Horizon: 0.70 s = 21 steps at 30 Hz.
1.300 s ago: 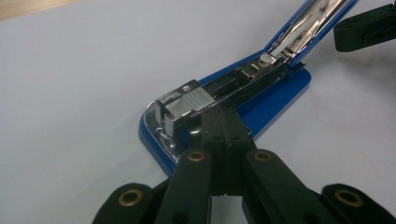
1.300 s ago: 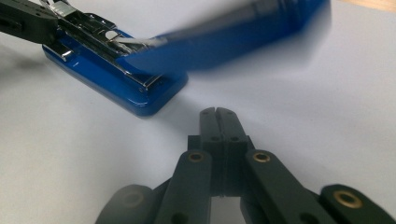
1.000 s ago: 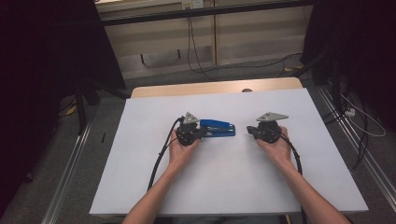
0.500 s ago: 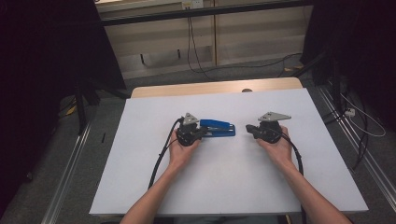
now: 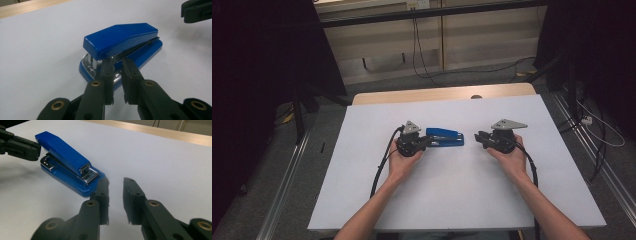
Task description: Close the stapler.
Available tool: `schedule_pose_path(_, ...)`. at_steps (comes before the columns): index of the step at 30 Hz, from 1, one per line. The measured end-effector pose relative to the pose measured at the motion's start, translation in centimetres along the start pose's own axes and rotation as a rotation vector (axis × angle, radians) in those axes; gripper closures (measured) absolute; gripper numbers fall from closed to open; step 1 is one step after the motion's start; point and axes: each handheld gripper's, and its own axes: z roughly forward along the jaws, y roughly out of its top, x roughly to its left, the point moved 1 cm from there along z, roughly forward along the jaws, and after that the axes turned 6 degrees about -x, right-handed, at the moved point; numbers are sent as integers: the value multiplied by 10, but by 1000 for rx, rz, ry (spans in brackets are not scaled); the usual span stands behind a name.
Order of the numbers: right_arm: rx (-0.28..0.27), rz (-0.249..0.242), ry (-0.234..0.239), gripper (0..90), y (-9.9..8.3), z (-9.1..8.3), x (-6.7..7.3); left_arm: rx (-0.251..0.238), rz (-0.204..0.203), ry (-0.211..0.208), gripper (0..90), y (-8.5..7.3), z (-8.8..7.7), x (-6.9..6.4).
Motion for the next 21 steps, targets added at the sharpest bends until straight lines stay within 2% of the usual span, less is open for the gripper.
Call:
schedule_pose_path(5,-1,5,1,656,0,-1,2,-2,12,-8,752,3,-8,2)
schedule_pose_path(7,-20,4,-3,641,1,-3,3,-11,3,-4,731,6,-13,4)
schedule_pose_path(8,-23,6,-1,619,2,-4,3,-22,-14,-1,704,7,-15,5)
schedule_pose_path(10,-25,13,0,555,2,-5,3,-37,-38,18,612,9,-18,9)
schedule_pose_path(12,-18,14,-13,486,2,-5,3,-43,-33,34,598,10,-21,10)
schedule_pose_path(15,-17,22,-27,385,1,-7,4,-56,-62,55,466,10,-23,12)
schedule_pose_path(18,-18,28,-34,299,1,-7,4,-78,-67,75,308,10,-26,12)
schedule_pose_path(21,-31,29,-35,213,2,-10,5,-89,-66,96,229,9,-29,11)
